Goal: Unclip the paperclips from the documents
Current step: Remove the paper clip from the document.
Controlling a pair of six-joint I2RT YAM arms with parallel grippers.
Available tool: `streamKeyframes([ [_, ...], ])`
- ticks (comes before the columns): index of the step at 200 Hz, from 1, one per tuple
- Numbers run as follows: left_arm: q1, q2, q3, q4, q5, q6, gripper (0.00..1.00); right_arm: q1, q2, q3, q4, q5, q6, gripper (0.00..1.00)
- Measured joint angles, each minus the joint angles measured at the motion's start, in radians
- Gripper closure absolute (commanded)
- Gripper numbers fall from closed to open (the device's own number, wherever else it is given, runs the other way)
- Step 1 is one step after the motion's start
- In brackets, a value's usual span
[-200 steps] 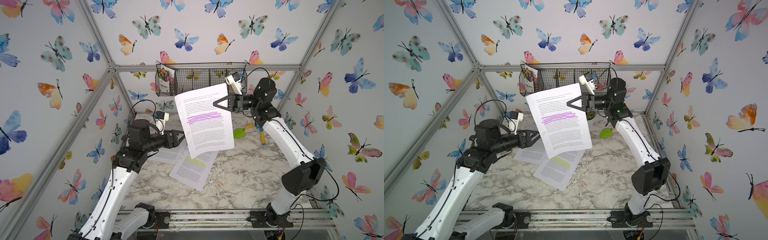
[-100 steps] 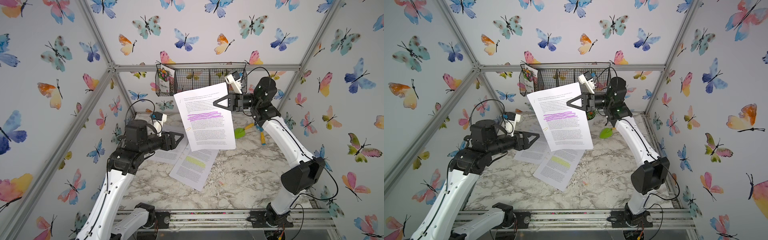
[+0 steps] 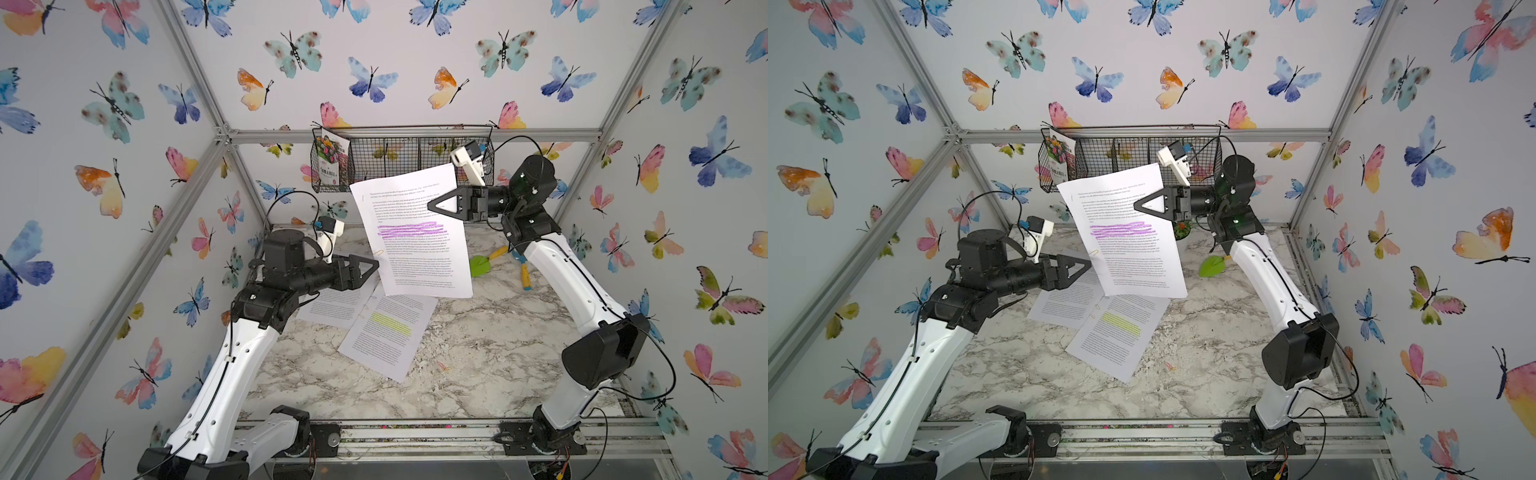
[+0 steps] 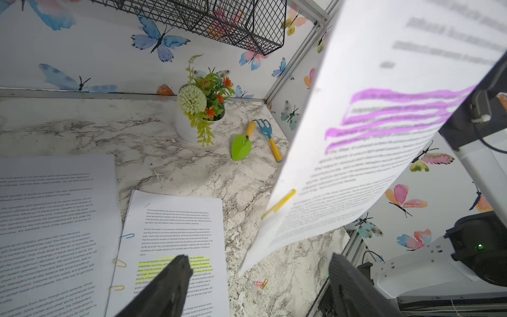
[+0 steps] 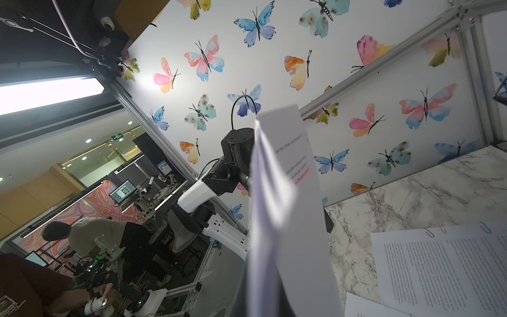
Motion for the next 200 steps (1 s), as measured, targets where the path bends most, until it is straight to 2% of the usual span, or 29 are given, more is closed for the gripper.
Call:
streamKeyframes([
  [25, 0.000, 0.058, 0.013, 0.064, 0.039, -0.035, 0.18, 0.000, 0.000, -0.012, 0.039, -0.004, 0.035, 0.99],
  [68, -0.003, 0.067, 0.011, 0.169, 0.094, -0.100, 0.19, 0.000, 0.000, -0.014, 0.095, -0.008, 0.079, 0.99],
  [139, -0.056, 0.093, -0.021, 0.276, 0.165, -0.194, 0.28, 0.000, 0.026, -0.014, 0.217, -0.015, 0.177, 0.99],
  [200, -0.056, 0.107, -0.011, 0.288, 0.167, -0.204, 0.63, 0.000, 0.033, -0.015, 0.247, -0.016, 0.198, 0.99],
])
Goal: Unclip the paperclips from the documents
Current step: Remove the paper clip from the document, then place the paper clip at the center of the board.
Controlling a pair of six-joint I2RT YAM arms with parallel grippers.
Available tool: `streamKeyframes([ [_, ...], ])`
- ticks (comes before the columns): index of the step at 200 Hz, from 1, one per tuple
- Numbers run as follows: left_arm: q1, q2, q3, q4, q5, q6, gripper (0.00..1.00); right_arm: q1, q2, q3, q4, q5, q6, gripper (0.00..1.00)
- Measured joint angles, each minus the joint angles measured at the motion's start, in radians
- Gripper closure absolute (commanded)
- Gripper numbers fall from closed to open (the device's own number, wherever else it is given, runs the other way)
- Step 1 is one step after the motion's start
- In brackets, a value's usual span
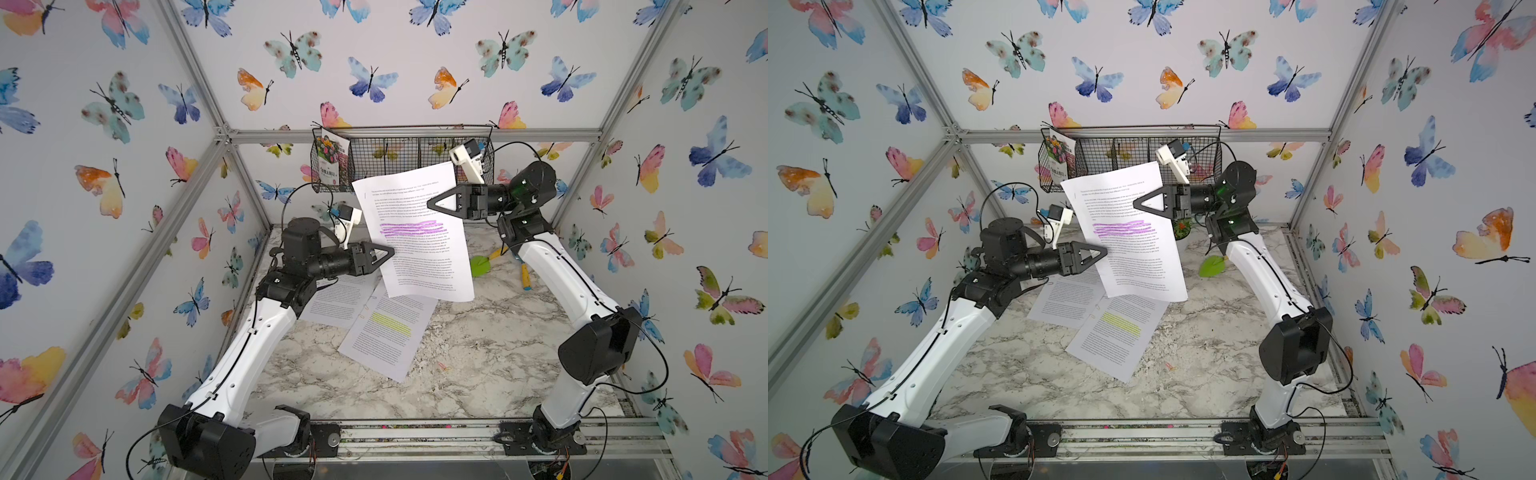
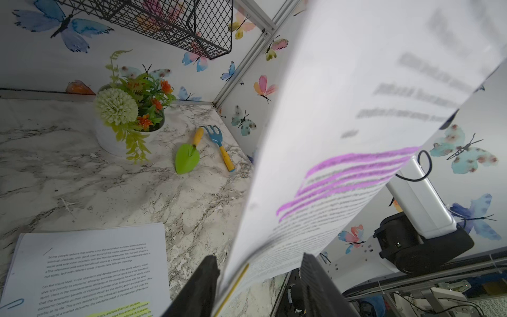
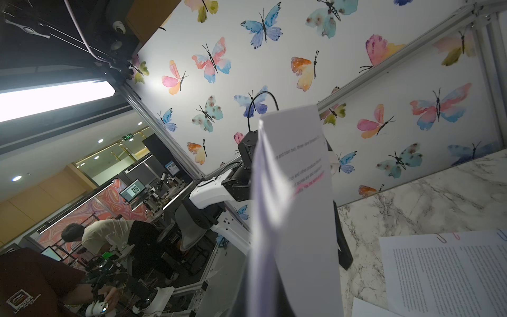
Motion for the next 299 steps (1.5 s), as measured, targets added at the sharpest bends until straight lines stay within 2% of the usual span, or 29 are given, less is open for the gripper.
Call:
streamKeyframes([
  [20, 0.000, 0.000, 0.000, 0.000, 0.001, 0.000, 0.75, 0.000, 0.000, -0.002, 0.005, 0.000, 0.000, 0.99],
  [43, 0.000, 0.002, 0.000, -0.001, 0.000, -0.002, 0.82, 0.000, 0.000, -0.004, 0.008, 0.000, 0.000, 0.99],
  [92, 0.000, 0.002, 0.000, -0.025, -0.032, 0.003, 0.91, -0.015, 0.000, -0.061, 0.010, -0.004, -0.012, 0.99],
  [126, 0.002, 0.002, -0.002, -0.053, -0.062, 0.015, 1.00, -0.069, -0.004, -0.143, 0.006, -0.003, -0.032, 0.99],
  [204, 0.012, -0.025, -0.080, -0.116, -0.124, 0.037, 1.00, -0.183, -0.069, -0.267, 0.005, -0.003, -0.071, 0.99],
  [242, 0.007, -0.026, -0.137, -0.143, -0.153, 0.035, 1.00, -0.190, -0.077, -0.293, 0.006, -0.003, -0.089, 0.99],
  [265, -0.050, -0.025, -0.185, -0.152, -0.217, 0.034, 1.00, -0.194, -0.077, -0.304, -0.028, 0.006, -0.130, 0.99],
  [299, -0.252, 0.042, -0.245, -0.190, -0.384, 0.036, 1.00, -0.252, -0.088, -0.306, -0.256, 0.101, -0.329, 0.99],
])
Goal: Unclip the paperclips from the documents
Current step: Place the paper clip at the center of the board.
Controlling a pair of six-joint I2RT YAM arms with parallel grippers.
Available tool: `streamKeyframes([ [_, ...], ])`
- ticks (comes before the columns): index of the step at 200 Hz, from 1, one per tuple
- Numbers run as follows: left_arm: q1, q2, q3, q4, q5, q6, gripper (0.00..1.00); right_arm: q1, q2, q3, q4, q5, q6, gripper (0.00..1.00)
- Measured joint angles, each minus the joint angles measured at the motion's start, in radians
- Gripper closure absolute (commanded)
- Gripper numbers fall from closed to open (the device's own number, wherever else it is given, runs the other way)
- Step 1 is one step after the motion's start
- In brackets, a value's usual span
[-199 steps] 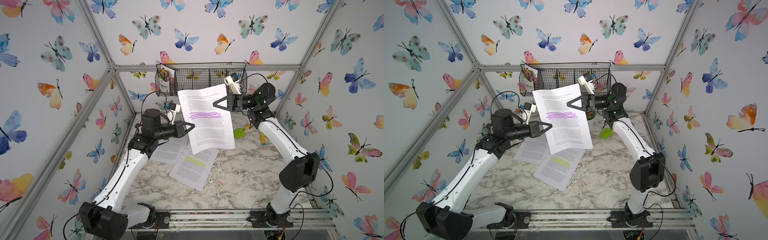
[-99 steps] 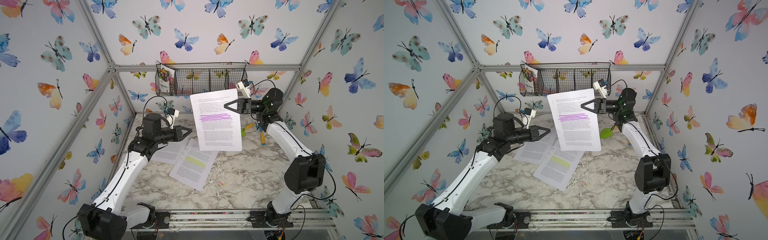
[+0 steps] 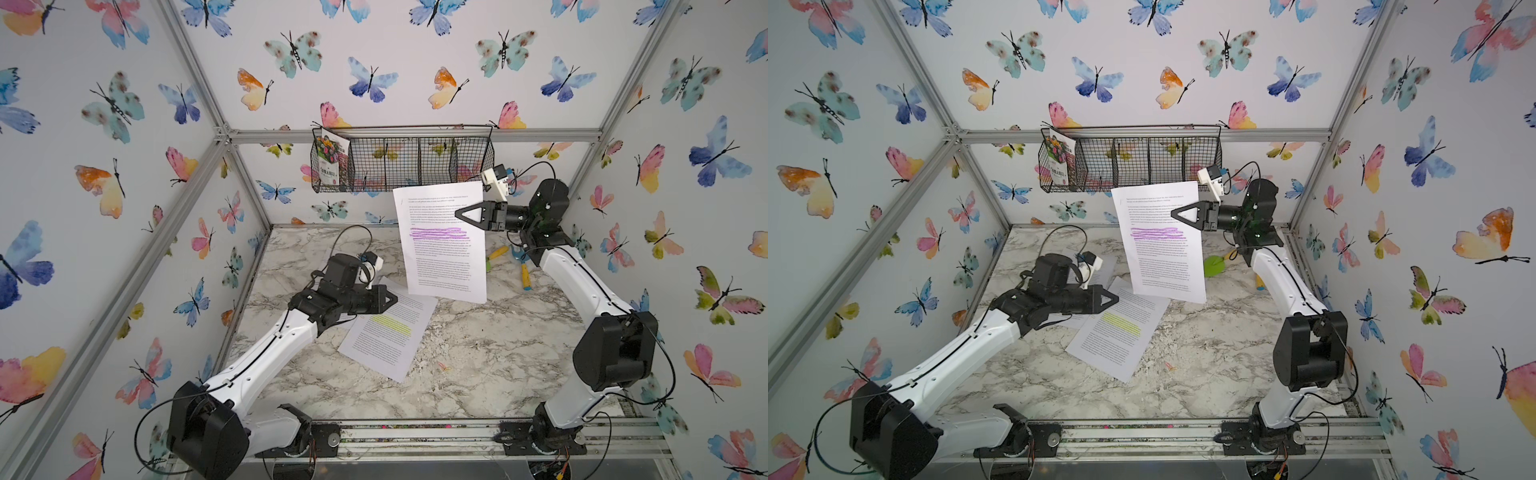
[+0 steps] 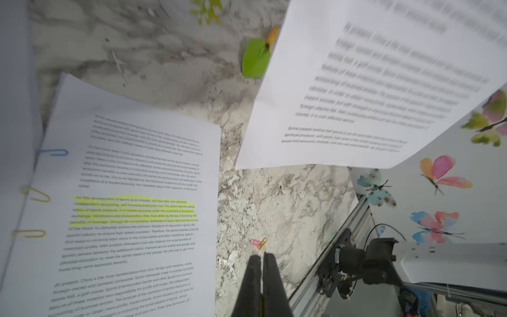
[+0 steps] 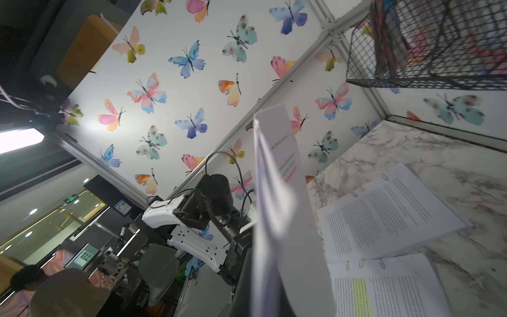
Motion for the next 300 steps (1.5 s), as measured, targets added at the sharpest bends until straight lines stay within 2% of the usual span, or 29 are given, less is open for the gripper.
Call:
streamKeyframes([
  [18, -0.114, 0.084, -0.019, -0.021, -0.093, -0.008, 1.00, -0.055, -0.016, -0.017, -0.130, 0.082, -0.103, 0.99],
  [36, -0.202, 0.167, -0.023, -0.023, -0.141, -0.016, 1.00, -0.110, -0.029, -0.044, -0.241, 0.164, -0.186, 0.99],
  [72, -0.364, 0.359, 0.063, -0.016, -0.186, -0.023, 1.00, -0.169, -0.030, -0.065, -0.429, 0.304, -0.311, 0.99],
  [97, -0.434, 0.442, 0.103, 0.003, -0.195, -0.031, 1.00, -0.171, -0.031, -0.065, -0.509, 0.370, -0.374, 0.99],
  [112, -0.455, 0.460, 0.093, 0.018, -0.194, -0.043, 0.90, -0.174, -0.031, -0.065, -0.555, 0.402, -0.409, 0.99],
  [132, -0.454, 0.461, 0.075, 0.027, -0.194, -0.057, 0.67, -0.179, -0.032, -0.070, -0.599, 0.437, -0.445, 0.99],
  [155, -0.452, 0.462, 0.071, 0.033, -0.193, -0.075, 0.57, -0.185, -0.039, -0.089, -0.635, 0.460, -0.469, 0.99],
  [211, -0.445, 0.461, 0.079, 0.023, -0.193, -0.084, 0.55, -0.185, -0.070, -0.100, -0.703, 0.477, -0.493, 0.99],
  [234, -0.422, 0.442, 0.098, 0.002, -0.195, -0.083, 0.55, -0.184, -0.106, -0.106, -0.705, 0.433, -0.481, 0.99],
  [259, -0.333, 0.356, 0.143, -0.046, -0.213, -0.071, 0.54, -0.156, -0.164, -0.158, -0.680, 0.368, -0.457, 0.99],
  [282, -0.246, 0.270, 0.213, -0.085, -0.255, -0.040, 0.49, -0.102, -0.209, -0.225, -0.637, 0.316, -0.446, 0.99],
  [300, -0.170, 0.193, 0.258, -0.100, -0.301, -0.014, 0.46, -0.084, -0.222, -0.292, -0.613, 0.311, -0.444, 0.99],
])
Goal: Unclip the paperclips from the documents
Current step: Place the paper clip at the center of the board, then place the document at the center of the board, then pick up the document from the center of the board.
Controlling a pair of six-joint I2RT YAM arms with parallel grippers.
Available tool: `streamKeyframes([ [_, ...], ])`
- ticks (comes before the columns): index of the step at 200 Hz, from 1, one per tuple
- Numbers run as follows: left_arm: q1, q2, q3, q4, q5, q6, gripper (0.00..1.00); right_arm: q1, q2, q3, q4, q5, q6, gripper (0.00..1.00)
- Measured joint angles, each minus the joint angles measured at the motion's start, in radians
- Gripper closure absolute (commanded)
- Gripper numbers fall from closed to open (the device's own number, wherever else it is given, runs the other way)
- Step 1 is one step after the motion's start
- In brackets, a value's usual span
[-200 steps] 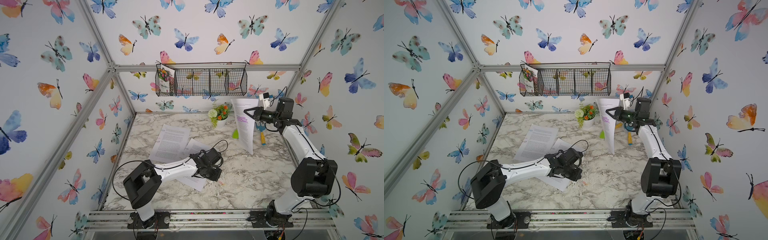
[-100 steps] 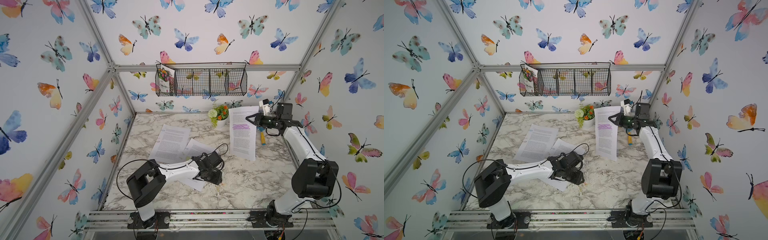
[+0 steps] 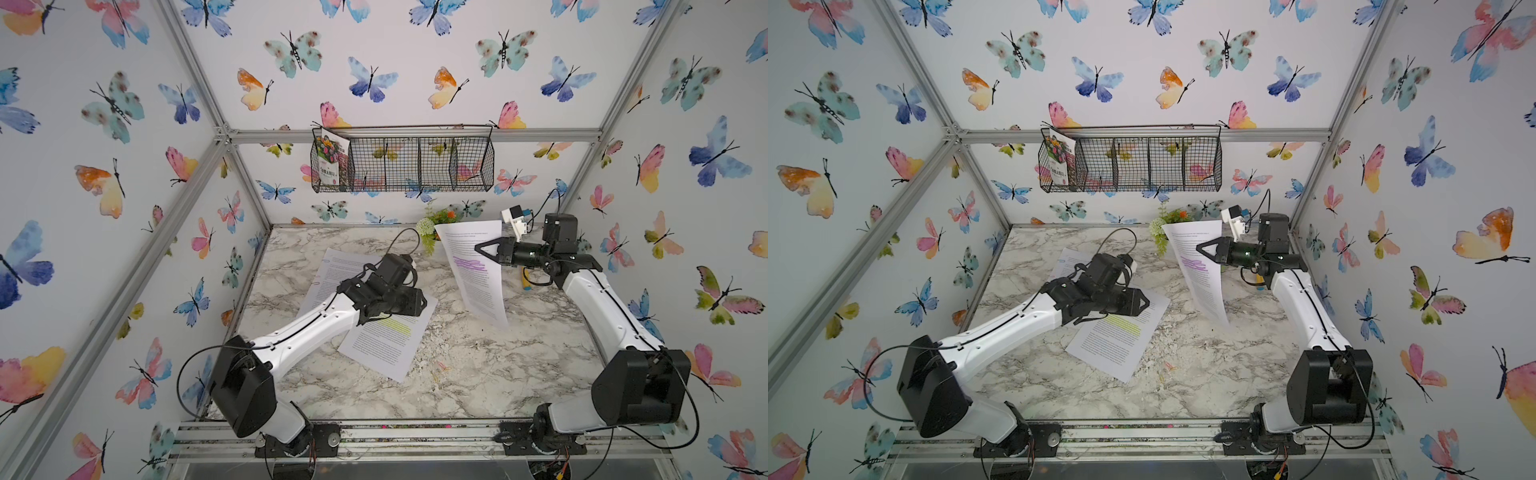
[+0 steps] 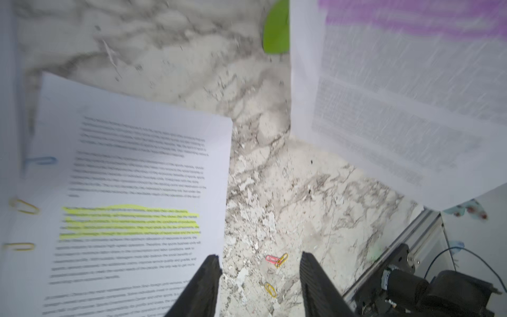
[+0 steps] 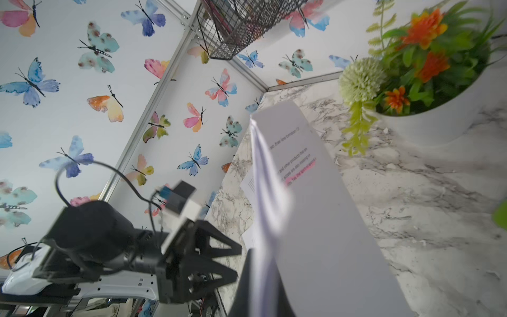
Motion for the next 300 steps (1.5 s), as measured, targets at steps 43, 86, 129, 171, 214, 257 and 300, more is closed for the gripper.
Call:
streamKeyframes([
  [43, 0.287, -0.126, -0.069, 0.062, 0.063, 0.003, 0.42, -0.058, 0.127, -0.049, 0.008, 0.117, -0.035, 0.99],
  [86, 0.531, -0.040, -0.056, 0.039, 0.171, 0.064, 0.26, -0.134, 0.366, 0.082, -0.087, 0.304, -0.146, 0.98],
  [129, 0.528, 0.070, 0.014, -0.052, 0.187, 0.193, 0.26, -0.157, 0.479, 0.137, -0.190, 0.469, -0.232, 0.83],
  [171, 0.528, 0.073, -0.016, -0.082, 0.187, 0.239, 0.26, -0.196, 0.527, 0.204, -0.286, 0.646, -0.243, 0.43],
  [214, 0.528, 0.116, -0.019, -0.084, 0.190, 0.273, 0.25, -0.223, 0.520, 0.330, -0.352, 0.776, -0.203, 0.37],
  [257, 0.528, 0.195, -0.025, -0.079, 0.199, 0.289, 0.25, -0.067, 0.370, 0.341, -0.357, 0.754, -0.148, 0.34],
  [300, 0.522, 0.212, -0.091, -0.063, 0.178, 0.284, 0.24, 0.300, 0.269, 0.186, -0.251, 0.630, -0.050, 0.32],
])
